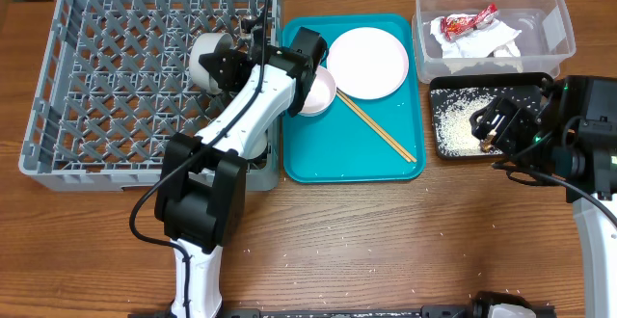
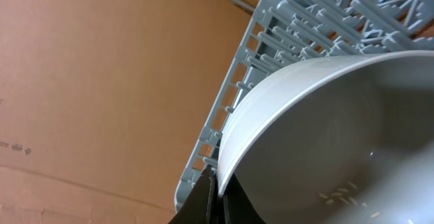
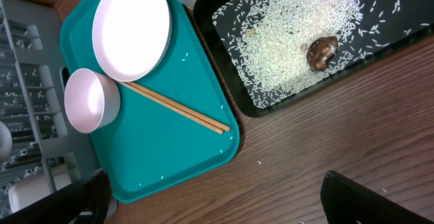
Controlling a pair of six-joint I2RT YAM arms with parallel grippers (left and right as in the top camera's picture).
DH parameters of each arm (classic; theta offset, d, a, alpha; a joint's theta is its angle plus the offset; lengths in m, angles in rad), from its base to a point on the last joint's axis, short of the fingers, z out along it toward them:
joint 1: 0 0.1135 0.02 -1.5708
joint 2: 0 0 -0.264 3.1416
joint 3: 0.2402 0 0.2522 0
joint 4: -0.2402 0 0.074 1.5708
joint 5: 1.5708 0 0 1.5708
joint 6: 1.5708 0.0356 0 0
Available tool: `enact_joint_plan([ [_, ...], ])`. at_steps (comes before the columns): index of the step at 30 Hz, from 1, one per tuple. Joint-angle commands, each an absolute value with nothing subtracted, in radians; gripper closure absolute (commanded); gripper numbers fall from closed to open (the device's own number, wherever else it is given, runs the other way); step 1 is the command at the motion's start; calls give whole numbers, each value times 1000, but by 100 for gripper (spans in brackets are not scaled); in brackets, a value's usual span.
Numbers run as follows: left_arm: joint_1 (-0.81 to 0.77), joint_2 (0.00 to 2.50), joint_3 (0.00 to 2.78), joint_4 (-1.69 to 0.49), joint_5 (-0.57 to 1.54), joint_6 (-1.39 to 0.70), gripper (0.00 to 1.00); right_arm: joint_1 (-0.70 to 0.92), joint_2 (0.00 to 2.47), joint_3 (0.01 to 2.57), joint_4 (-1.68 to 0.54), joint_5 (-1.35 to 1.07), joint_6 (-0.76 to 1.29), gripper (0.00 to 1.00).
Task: Sort waste into correct bins and load items into the dishwasher
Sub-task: 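Carry the white bowl with the left gripper into the dish rack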
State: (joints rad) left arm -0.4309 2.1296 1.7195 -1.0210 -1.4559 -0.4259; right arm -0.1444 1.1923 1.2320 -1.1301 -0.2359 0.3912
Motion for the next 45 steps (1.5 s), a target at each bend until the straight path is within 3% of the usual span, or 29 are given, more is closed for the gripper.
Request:
enact_joint_plan([
  [1,-471,2132,1718,-1018,-1491,-429,96,-148,1192,1250,-1129,-228,388,0],
  [9,-513,2132,1717,-1042,-1387,-422,96,-148,1192,1250,-1129,-228,388,0],
  [16,-504,2132,1717,-1041,-1563,-439,96,-148,1192,1250,-1129,-228,388,0],
  [40,-437,2194,1717,-941,-1553,-542,96,-148,1192,1250,-1129,-228,388,0],
  [45,-441,2194,1717,-941,-1466,-542,96,-148,1192,1250,-1129,-228,388,0],
])
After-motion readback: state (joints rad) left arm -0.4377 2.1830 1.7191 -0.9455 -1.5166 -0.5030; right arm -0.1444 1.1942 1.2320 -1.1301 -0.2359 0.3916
